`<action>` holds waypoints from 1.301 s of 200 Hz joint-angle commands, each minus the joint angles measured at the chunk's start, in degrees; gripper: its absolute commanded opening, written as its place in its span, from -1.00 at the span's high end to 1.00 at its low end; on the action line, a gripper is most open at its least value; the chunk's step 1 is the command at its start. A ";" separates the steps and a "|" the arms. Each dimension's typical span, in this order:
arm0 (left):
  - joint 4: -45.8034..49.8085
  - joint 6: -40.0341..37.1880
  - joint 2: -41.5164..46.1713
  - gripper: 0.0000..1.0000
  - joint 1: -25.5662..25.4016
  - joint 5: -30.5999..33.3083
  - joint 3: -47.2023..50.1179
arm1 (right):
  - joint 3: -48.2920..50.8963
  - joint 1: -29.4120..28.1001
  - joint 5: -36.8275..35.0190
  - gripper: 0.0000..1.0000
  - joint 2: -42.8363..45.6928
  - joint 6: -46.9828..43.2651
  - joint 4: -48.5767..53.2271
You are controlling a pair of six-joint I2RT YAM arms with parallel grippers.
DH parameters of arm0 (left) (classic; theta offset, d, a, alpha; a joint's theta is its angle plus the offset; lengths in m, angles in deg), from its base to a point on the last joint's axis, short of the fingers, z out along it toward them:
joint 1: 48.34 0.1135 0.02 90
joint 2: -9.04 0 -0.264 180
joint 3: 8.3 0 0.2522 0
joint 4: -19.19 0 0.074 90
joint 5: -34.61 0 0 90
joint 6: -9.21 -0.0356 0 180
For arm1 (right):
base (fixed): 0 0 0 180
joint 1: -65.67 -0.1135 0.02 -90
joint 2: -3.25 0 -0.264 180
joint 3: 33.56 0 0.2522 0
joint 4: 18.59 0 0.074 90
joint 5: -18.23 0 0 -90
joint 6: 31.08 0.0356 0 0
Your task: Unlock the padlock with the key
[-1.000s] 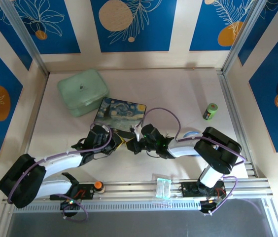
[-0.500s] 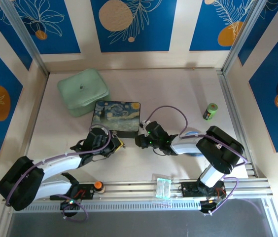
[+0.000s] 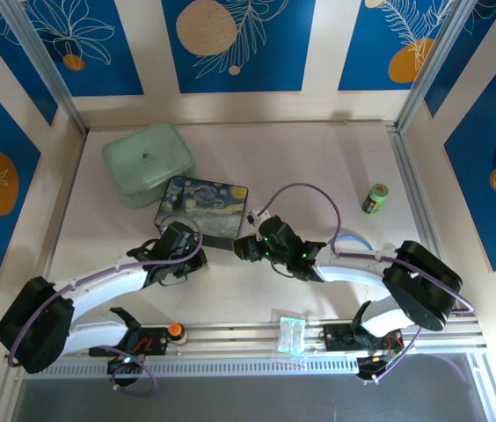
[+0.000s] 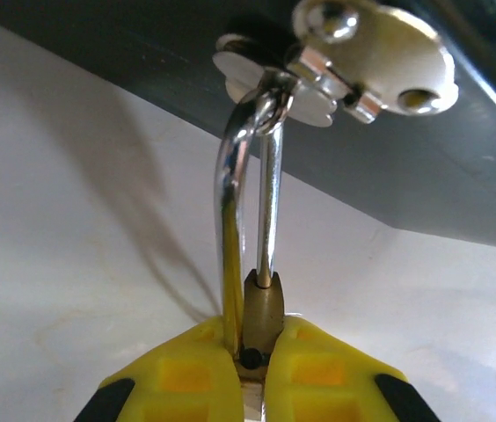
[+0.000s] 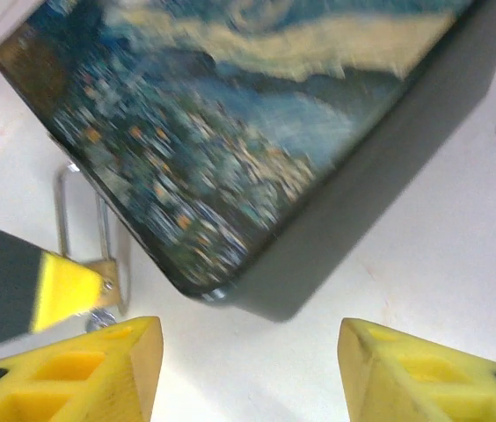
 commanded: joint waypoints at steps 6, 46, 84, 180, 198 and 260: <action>7.42 -5.71 -3.68 0.84 -0.01 6.65 -1.15 | -10.08 1.05 -4.44 -0.13 -1.01 -2.27 8.85; 2.15 -6.72 -5.82 0.83 -0.10 8.92 -0.10 | -30.07 2.79 -7.49 -0.15 -16.52 -4.37 26.85; -4.75 -8.15 -6.93 0.74 -0.39 11.36 1.76 | -33.85 5.05 -5.09 -0.15 -24.12 -1.37 31.01; 15.93 -12.36 -3.23 0.75 -1.24 22.71 -5.51 | -33.17 6.16 -2.24 -0.08 -28.62 1.37 32.37; 16.96 -14.59 -1.86 0.75 0.65 19.72 -4.97 | -32.52 6.26 -1.41 -0.08 -28.50 1.50 31.55; 19.44 -17.12 -9.39 0.75 0.01 24.97 -8.05 | -32.21 6.52 0.82 -0.08 -28.70 1.93 30.60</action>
